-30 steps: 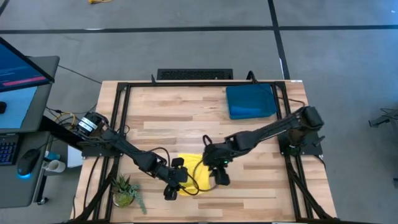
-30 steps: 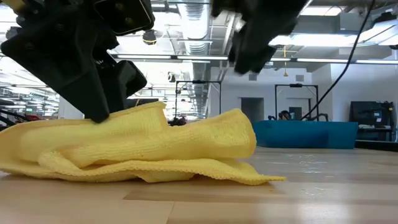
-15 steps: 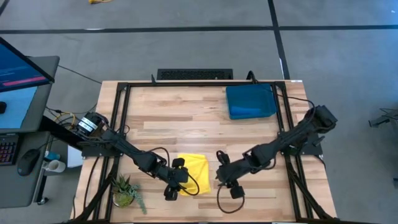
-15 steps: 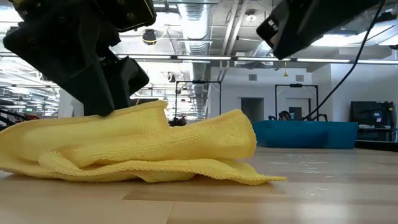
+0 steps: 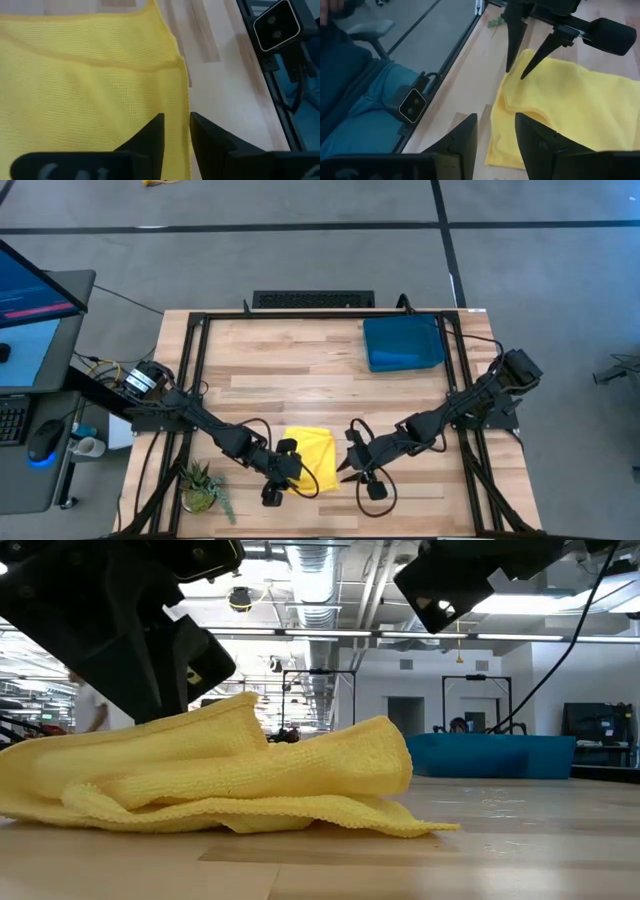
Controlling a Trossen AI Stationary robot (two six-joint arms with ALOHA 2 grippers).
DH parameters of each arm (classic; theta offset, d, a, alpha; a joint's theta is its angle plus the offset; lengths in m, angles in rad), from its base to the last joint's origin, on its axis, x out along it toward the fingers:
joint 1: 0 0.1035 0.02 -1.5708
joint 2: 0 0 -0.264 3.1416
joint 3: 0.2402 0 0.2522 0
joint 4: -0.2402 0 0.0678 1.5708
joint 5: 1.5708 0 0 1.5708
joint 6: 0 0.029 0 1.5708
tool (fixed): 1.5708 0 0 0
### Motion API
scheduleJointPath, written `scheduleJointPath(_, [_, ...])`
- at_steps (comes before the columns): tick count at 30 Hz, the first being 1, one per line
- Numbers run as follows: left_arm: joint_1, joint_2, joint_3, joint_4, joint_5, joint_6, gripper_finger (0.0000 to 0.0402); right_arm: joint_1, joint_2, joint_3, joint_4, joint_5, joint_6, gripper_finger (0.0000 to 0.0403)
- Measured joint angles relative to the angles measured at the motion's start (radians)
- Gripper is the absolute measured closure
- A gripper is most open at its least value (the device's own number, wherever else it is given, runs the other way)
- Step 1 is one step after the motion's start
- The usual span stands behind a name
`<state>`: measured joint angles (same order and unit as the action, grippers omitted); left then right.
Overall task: Roll microfiber towels into tight, uniform cylinder then place into a basket
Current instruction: Roll the yellow microfiber cloth
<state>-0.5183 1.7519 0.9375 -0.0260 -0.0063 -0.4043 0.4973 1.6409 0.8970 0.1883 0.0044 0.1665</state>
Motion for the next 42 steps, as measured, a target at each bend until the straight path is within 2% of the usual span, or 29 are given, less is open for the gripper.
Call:
scheduleJointPath(9, [-0.009, 0.000, 0.000, 0.000, -0.007, 0.029, 0.0245, -0.002, 0.000, 0.000, 0.001, -0.002, -0.017, 0.0252])
scheduleJointPath(14, [-0.015, 0.000, 0.000, 0.000, -0.013, 0.029, 0.0222, -0.002, 0.000, 0.000, 0.000, -0.001, -0.018, 0.0255])
scheduleJointPath(27, [-0.026, 0.014, 0.000, 0.002, -0.070, -0.001, 0.0236, -0.002, 0.001, 0.000, 0.000, 0.000, -0.018, 0.0256])
scheduleJointPath(32, [-0.028, 0.084, 0.000, 0.047, -0.022, -0.001, 0.0239, -0.003, 0.001, 0.000, -0.005, 0.000, -0.019, 0.0259])
scheduleJointPath(42, [-0.021, 0.095, 0.003, 0.042, 0.000, -0.024, 0.0239, -0.009, 0.001, 0.000, -0.004, 0.001, -0.019, 0.0261])
